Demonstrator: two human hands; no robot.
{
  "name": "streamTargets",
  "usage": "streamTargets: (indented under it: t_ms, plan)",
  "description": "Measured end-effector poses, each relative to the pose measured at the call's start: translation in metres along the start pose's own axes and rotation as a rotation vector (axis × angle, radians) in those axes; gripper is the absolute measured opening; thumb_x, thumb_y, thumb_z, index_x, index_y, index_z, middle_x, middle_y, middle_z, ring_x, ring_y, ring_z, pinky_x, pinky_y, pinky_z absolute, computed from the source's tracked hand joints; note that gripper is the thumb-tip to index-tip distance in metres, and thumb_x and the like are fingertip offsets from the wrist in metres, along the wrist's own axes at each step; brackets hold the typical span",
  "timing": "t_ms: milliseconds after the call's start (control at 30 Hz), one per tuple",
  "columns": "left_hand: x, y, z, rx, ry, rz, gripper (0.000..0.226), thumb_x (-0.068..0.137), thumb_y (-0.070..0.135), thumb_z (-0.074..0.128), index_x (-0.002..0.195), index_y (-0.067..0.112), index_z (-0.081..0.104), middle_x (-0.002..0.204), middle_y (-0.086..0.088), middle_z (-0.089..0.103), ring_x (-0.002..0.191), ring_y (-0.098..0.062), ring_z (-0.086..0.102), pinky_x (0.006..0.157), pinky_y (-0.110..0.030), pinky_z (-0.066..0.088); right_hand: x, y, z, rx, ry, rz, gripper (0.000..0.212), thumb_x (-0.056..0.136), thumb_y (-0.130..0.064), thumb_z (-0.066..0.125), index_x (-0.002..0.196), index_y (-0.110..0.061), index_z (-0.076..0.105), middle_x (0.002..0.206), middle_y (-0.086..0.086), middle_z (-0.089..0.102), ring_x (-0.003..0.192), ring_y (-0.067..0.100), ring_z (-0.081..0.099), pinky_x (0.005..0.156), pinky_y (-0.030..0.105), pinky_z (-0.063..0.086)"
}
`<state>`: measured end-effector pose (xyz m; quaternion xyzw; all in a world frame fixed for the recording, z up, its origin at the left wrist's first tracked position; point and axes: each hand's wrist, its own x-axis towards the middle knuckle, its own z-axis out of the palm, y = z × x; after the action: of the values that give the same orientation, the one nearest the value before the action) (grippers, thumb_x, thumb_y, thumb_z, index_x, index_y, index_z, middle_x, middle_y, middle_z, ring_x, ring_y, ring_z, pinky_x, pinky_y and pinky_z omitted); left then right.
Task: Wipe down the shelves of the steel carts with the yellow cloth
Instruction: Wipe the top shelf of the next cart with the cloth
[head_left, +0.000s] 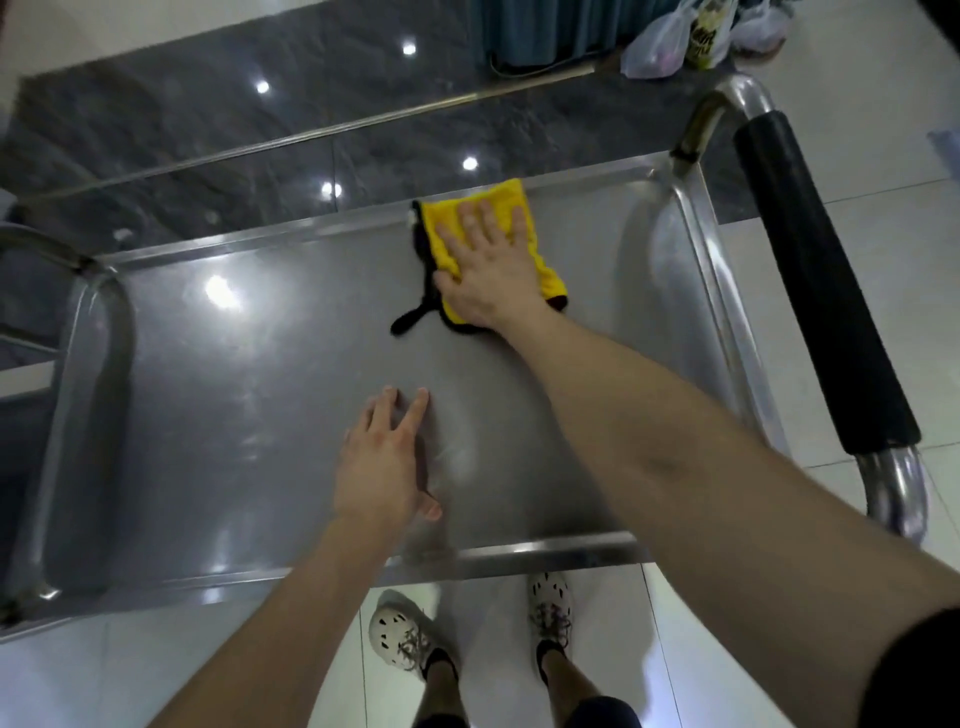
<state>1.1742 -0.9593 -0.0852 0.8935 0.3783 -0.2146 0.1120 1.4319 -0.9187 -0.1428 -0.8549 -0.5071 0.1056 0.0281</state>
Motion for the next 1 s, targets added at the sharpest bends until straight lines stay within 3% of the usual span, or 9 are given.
streamTargets:
  t_ms: [100, 200, 267, 400, 533, 600, 800, 1000]
  plan:
    - [-0.001, 0.000, 0.000, 0.026, 0.024, 0.011, 0.159, 0.049, 0.060, 0.103, 0.173, 0.035, 0.007, 0.176, -0.006, 0.014, 0.159, -0.031, 0.021, 0.125, -0.045, 0.037, -0.008, -0.069, 0.013, -0.062, -0.063, -0.296, 0.072, 0.105, -0.065, 0.026, 0.171, -0.038, 0.018, 0.181, 0.002, 0.009, 0.167, 0.028, 0.001, 0.128, 0.066, -0.007]
    - [-0.001, 0.000, 0.001, 0.032, 0.046, 0.012, 0.159, 0.048, 0.061, 0.103, 0.173, 0.037, 0.007, 0.175, -0.004, 0.016, 0.158, -0.030, 0.022, 0.123, -0.045, 0.040, -0.007, -0.067, 0.018, -0.049, -0.010, -0.346, 0.067, 0.107, -0.064, 0.028, 0.169, -0.040, 0.023, 0.180, -0.001, 0.011, 0.167, 0.025, 0.004, 0.130, 0.062, -0.003]
    - [-0.002, 0.000, 0.001, 0.022, 0.047, 0.009, 0.159, 0.047, 0.059, 0.103, 0.173, 0.037, 0.008, 0.175, -0.002, 0.016, 0.158, -0.029, 0.022, 0.122, -0.046, 0.041, 0.001, -0.041, 0.012, -0.027, 0.001, -0.295, 0.067, 0.107, -0.064, 0.028, 0.170, -0.041, 0.023, 0.181, -0.002, 0.010, 0.167, 0.023, 0.002, 0.131, 0.059, -0.004]
    - [-0.001, 0.001, 0.001, 0.016, 0.033, 0.002, 0.158, 0.047, 0.062, 0.101, 0.173, 0.039, 0.008, 0.176, -0.001, 0.015, 0.159, -0.030, 0.023, 0.121, -0.047, 0.042, 0.003, 0.048, -0.003, 0.049, 0.043, 0.013, 0.070, 0.107, -0.064, 0.028, 0.171, -0.038, 0.020, 0.181, -0.001, 0.009, 0.167, 0.021, 0.000, 0.132, 0.058, -0.002]
    - [0.000, 0.001, 0.001, 0.019, 0.021, -0.009, 0.158, 0.048, 0.062, 0.101, 0.173, 0.039, 0.007, 0.177, -0.002, 0.015, 0.160, -0.031, 0.022, 0.123, -0.048, 0.040, -0.045, 0.155, -0.011, 0.072, 0.136, 0.309, 0.070, 0.105, -0.065, 0.026, 0.170, -0.037, 0.023, 0.180, 0.000, 0.015, 0.167, 0.023, 0.005, 0.132, 0.058, -0.002]
    - [0.000, 0.001, -0.001, 0.013, 0.005, -0.004, 0.157, 0.048, 0.060, 0.103, 0.173, 0.039, 0.010, 0.177, -0.003, 0.015, 0.160, -0.032, 0.023, 0.123, -0.048, 0.040, -0.077, 0.179, -0.010, 0.044, 0.137, 0.366, 0.073, 0.104, -0.066, 0.023, 0.170, -0.034, 0.025, 0.180, 0.001, 0.017, 0.166, 0.023, 0.006, 0.132, 0.059, 0.000]
    - [-0.005, 0.002, -0.008, -0.020, -0.041, -0.005, 0.154, 0.051, 0.055, 0.105, 0.173, 0.037, 0.013, 0.176, -0.008, 0.018, 0.158, -0.036, 0.024, 0.125, -0.051, 0.037, -0.221, 0.130, 0.044, 0.014, 0.248, 0.419, 0.068, 0.110, -0.059, 0.029, 0.170, -0.028, 0.028, 0.178, 0.009, 0.022, 0.166, 0.027, 0.010, 0.131, 0.062, 0.009]
    - [-0.008, 0.003, -0.009, -0.037, -0.034, -0.014, 0.154, 0.045, 0.051, 0.108, 0.172, 0.035, 0.022, 0.172, -0.008, 0.023, 0.152, -0.036, 0.031, 0.118, -0.052, 0.042, -0.340, 0.073, 0.082, 0.021, 0.253, 0.298, 0.072, 0.109, -0.061, 0.037, 0.172, -0.032, 0.018, 0.181, 0.003, 0.004, 0.167, 0.026, 0.003, 0.130, 0.064, 0.015]
